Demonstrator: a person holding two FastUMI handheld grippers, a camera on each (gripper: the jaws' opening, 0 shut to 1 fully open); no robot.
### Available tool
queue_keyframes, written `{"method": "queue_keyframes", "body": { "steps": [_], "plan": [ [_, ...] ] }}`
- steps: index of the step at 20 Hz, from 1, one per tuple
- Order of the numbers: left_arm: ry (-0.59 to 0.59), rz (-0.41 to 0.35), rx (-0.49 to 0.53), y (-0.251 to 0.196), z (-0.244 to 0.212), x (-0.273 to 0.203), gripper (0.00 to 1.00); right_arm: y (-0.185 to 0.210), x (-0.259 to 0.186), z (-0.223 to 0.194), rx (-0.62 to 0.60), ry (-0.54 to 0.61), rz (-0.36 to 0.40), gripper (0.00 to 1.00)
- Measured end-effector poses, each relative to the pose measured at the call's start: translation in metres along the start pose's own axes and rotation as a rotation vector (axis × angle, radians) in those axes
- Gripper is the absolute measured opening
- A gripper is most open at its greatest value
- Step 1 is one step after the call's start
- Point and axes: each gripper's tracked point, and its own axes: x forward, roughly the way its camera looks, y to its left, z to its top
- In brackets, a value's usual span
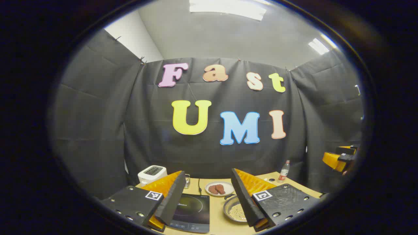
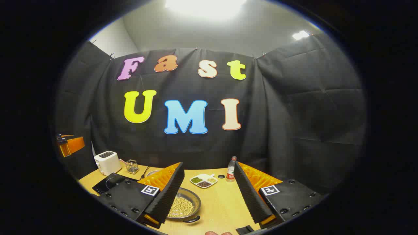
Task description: First push the handle of the pot to place it horizontally, then grasp the pot with both hands and set it on the induction cooktop.
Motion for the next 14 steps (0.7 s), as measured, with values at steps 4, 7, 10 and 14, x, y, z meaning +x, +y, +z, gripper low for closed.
{"method": "queue_keyframes", "body": {
  "steps": [4, 7, 10, 14],
  "plan": [
    [0.009, -0.003, -0.011, 0.002, 0.0, 0.0, 0.84, 0.005, -0.006, 0.003, 0.005, -0.016, 0.013, 0.94],
    [0.009, -0.004, -0.025, 0.002, 0.0, -0.004, 0.84, 0.002, -0.011, 0.01, 0.007, -0.041, 0.005, 0.94],
    [0.011, -0.008, -0.009, 0.004, -0.003, -0.008, 0.82, 0.007, -0.017, 0.011, 0.002, -0.056, 0.008, 0.97],
    [0.015, -0.012, -0.02, 0.005, -0.006, -0.014, 0.84, 0.011, -0.023, 0.001, -0.004, -0.022, 0.022, 0.94]
  ]
}}
